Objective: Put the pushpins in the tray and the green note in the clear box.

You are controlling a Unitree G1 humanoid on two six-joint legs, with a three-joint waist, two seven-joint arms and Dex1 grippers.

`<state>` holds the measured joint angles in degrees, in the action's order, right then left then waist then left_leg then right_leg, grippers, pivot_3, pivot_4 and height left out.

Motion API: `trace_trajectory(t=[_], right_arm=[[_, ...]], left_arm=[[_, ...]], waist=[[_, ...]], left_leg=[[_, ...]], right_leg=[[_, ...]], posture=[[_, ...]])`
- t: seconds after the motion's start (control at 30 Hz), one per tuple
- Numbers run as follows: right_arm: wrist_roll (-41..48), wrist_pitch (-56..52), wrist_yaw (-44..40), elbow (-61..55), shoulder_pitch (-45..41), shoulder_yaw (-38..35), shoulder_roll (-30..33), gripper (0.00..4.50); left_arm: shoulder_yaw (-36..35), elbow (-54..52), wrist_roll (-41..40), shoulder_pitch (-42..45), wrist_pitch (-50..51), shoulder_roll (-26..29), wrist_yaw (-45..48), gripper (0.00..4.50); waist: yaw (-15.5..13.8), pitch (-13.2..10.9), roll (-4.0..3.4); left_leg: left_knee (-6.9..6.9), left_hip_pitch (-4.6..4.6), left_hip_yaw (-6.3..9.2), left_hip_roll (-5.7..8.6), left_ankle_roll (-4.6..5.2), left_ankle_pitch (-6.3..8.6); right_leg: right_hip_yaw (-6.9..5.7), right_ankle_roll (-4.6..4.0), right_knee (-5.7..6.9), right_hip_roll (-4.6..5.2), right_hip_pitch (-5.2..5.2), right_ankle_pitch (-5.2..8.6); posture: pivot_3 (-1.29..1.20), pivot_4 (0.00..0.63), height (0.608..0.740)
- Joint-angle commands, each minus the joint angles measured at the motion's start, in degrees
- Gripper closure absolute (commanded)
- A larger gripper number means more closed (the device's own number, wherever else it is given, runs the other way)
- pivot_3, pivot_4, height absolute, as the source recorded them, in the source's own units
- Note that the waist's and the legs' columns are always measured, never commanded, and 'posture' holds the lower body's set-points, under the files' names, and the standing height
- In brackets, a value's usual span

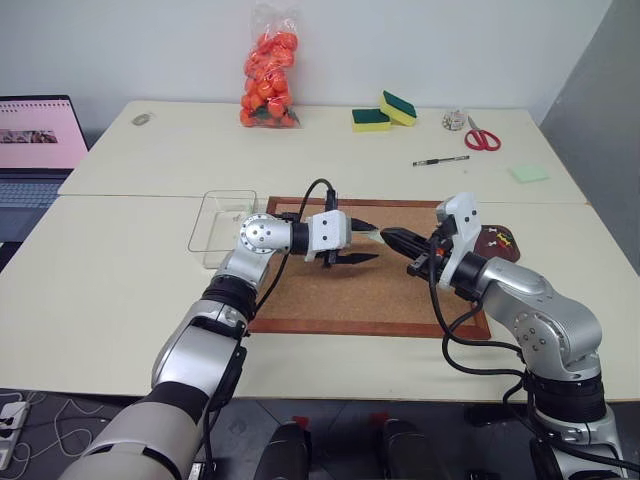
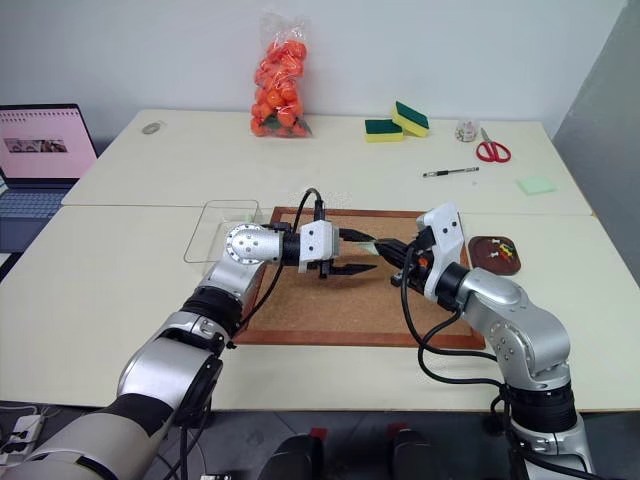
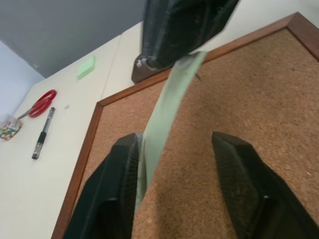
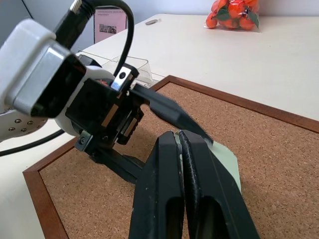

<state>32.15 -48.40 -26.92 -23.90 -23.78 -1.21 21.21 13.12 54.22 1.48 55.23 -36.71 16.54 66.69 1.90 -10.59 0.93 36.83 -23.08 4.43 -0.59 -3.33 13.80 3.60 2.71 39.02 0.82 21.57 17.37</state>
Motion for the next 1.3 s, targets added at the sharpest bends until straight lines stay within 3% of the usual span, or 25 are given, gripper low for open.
trace_trajectory(t=[0.03, 0.3, 0.6, 0.83, 1.03, 1.3], right_arm=[[1.4, 0.0, 0.6, -2.7, -1.3, -1.5, 0.2, 4.50], [2.6, -1.1, 1.7, -2.4, -1.6, -1.5, -0.2, 4.50], [5.2, -5.2, 3.4, -0.9, -3.3, -2.4, -0.2, 4.50], [8.3, -10.5, 6.3, 0.1, -5.0, -4.9, -0.9, 4.50], [7.6, -8.0, 8.1, 0.4, -5.8, -6.3, -2.1, 4.50], [8.8, -5.1, 7.0, -0.9, -5.1, -6.4, -2.9, 4.50]], left_arm=[[-0.2, 0.3, 0.6, 2.0, -2.5, -0.2, -1.1, 3.19], [-0.3, 1.9, 1.7, 2.7, -5.1, -0.4, -3.0, 4.49], [0.3, 4.8, 5.7, 5.1, -12.0, -0.4, -9.3, 4.49], [2.5, 7.7, 13.2, 7.3, -21.6, 1.2, -18.6, 4.49], [4.7, 9.5, 18.4, 7.8, -25.7, 2.9, -24.5, 4.49], [5.8, 11.4, 19.8, 8.4, -26.7, 3.2, -27.0, 4.49]], waist=[[0.0, 0.0, 0.00], [0.0, 0.0, 0.00], [0.0, 0.0, 0.00], [0.0, 0.0, 0.00], [0.0, 0.0, 0.00], [0.0, 0.0, 0.00]], left_leg=[[0.00, -0.01, 0.01, 0.00, 0.00, 0.00], [0.00, -0.02, 0.01, 0.00, 0.00, 0.00], [0.02, -0.09, 0.01, 0.00, 0.00, 0.00], [0.05, -0.28, 0.03, 0.00, 0.00, 0.00], [0.06, -0.50, 0.03, 0.01, 0.01, -0.01], [0.12, -0.73, 0.07, 0.03, 0.02, -0.02]], right_leg=[[-0.01, 0.00, 0.01, 0.00, 0.01, 0.00], [-0.01, 0.00, 0.01, 0.00, 0.02, 0.00], [-0.01, 0.00, 0.03, 0.00, 0.09, 0.00], [-0.02, 0.00, 0.05, 0.00, 0.27, 0.00], [-0.03, -0.01, 0.11, 0.00, 0.51, -0.01], [-0.08, -0.01, 0.17, 0.01, 0.70, -0.01]], posture=[[0.00, 0.150, 0.740], [0.00, 0.150, 0.740], [0.00, 0.150, 0.740], [0.00, 0.150, 0.740], [0.00, 0.150, 0.740], [0.00, 0.150, 0.740]])
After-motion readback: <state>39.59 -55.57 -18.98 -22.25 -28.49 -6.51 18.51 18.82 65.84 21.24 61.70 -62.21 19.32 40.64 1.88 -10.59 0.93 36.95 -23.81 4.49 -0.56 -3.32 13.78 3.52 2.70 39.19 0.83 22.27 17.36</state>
